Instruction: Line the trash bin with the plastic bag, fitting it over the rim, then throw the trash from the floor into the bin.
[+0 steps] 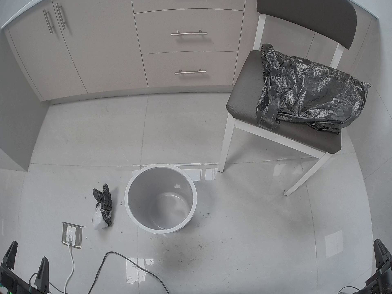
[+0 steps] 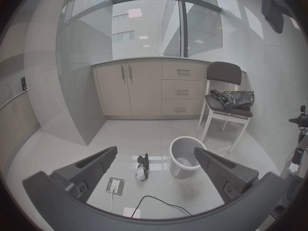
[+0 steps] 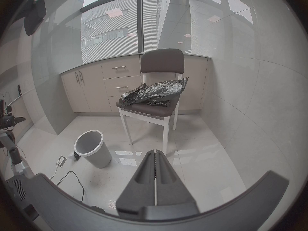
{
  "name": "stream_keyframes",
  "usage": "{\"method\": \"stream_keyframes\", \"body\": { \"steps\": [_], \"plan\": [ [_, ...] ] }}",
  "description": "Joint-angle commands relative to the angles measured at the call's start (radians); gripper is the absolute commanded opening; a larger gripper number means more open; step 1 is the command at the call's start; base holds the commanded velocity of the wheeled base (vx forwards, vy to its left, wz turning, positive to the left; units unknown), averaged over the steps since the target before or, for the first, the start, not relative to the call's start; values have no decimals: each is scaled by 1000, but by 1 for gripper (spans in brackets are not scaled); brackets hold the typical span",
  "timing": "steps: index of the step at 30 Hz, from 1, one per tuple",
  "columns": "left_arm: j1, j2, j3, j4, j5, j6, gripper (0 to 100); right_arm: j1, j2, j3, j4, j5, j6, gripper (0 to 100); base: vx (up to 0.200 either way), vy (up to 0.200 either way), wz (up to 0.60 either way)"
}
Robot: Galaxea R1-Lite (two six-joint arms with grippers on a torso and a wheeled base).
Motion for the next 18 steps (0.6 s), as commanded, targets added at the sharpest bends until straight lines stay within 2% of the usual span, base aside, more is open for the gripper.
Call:
{"method": "stream_keyframes", "body": {
  "steps": [1, 14, 18],
  "plan": [
    [0, -16, 15, 2, 0, 0, 100, -1, -16, 15, 0, 0, 1, 0, 0, 0, 0],
    [-2, -4, 13, 2, -2, 6, 100, -2, -16, 13, -2, -9, -4, 0, 0, 0, 0],
    [2, -10, 12, 2, -2, 5, 100, -2, -16, 13, -6, -9, -34, 0, 0, 0, 0]
  ]
}}
